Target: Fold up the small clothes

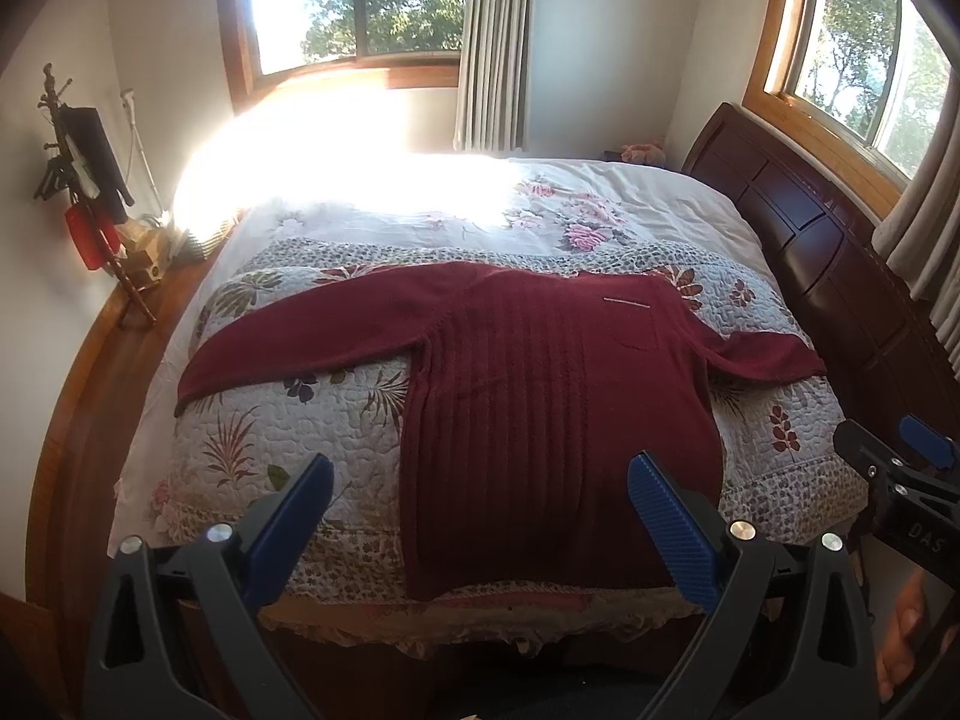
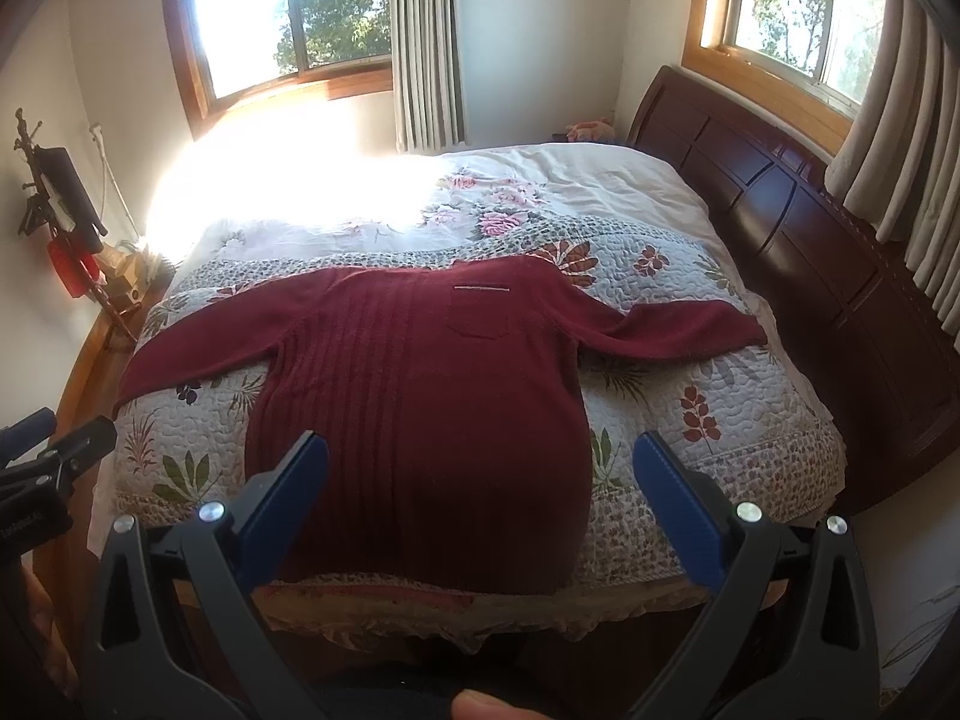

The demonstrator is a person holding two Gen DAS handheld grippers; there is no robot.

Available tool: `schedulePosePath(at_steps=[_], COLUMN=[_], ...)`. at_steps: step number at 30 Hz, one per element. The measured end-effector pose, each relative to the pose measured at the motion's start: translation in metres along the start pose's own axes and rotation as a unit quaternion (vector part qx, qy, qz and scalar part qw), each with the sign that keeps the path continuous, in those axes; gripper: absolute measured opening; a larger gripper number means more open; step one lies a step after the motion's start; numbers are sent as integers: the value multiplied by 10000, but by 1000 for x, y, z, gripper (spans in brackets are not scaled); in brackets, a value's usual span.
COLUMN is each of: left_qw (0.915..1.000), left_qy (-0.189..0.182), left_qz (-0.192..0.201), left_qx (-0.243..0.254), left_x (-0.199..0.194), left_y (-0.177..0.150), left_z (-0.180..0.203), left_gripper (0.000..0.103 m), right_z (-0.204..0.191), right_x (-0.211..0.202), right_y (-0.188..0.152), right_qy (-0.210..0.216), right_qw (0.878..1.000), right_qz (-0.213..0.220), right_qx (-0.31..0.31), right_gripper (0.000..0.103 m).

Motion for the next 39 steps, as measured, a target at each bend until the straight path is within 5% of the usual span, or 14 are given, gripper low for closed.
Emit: schedulePosePath(at_steps=[11,15,25,29,31,32,33,39], left_qw=[9999,9987,9868,9807,9797,9794,9789,9765], left_qy=[-137,-444,-1513,-1727,-1718,-1705,-1696,-1635], left_qz=[-22,-37,-185,-341,-344,-336,-328,-488], left_qx=[-68,-257,-550,-854,-978,-1032,-1095,-1313], left_x=[24,44,98,107,109,110,110,113], left_y=[11,15,24,32,38,42,46,61], left_z=[-17,-24,0,17,27,33,39,81], left_gripper=[99,99,99,99,99,99,99,99], right_z=[-10,2,141,228,275,300,324,465], right_x=[16,26,86,121,139,149,160,213], right_y=[6,11,21,21,21,20,17,1], right_qy=[-147,-239,15,407,501,584,683,1354], right_qw=[9999,9996,9895,9665,9519,9435,9328,8507], right_qz=[-24,28,114,132,162,184,165,472], right_qx=[43,113,1438,2532,3018,3257,3534,5057], right_gripper=[100,100,100,100,95,82,67,51])
Point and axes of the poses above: each gripper's, at about its wrist camera, not at the fingertips, and x roughly the way its jaws point, z to its right, y to its top, the point moved 4 cm from there along x, roughly the way its jaws point, and after that the axes turned 11 degrees about y, right-handed, at the moved point
